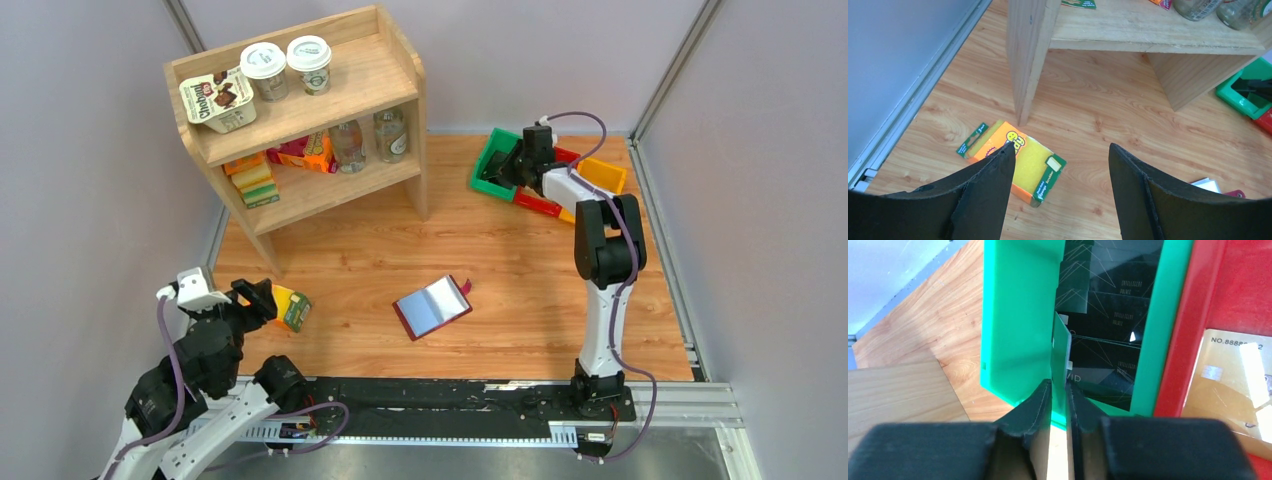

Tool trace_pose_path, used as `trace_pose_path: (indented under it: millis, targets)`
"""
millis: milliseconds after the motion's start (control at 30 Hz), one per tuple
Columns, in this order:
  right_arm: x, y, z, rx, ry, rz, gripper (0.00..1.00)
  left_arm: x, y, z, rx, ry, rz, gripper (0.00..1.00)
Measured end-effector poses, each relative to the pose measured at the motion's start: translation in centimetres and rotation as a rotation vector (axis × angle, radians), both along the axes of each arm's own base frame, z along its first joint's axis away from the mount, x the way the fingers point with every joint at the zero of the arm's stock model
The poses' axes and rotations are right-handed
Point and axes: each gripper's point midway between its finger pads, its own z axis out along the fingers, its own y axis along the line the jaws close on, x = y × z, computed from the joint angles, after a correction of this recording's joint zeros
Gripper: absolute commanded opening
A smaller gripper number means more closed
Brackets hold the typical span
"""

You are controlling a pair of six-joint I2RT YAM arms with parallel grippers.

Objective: Take the credit cards out of the card holder
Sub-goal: Place the credit card in the storage box, then reset both arms

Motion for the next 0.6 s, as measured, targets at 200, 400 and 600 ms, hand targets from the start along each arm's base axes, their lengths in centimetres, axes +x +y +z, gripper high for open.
trace_pose_path:
  millis: [200, 400, 600]
  targets:
    - [-1.1, -1.2, -0.3, -0.065, 0.046, -0.044, 0.62, -0.1, 0.5, 0.3, 0.002, -0.013, 0.030, 0.76]
    - [-4.3, -3.6, 7.0, -0.164, -0.028, -0.076, 0.87, -0.2, 0.6, 0.4, 0.004, -0.021, 0.036, 0.76]
    - [-9.5, -6.2, 19.5, -0.240, -0.266, -0.101, 1.00, -0.5, 0.8, 0.6, -0.012, -0.043, 0.029, 0.76]
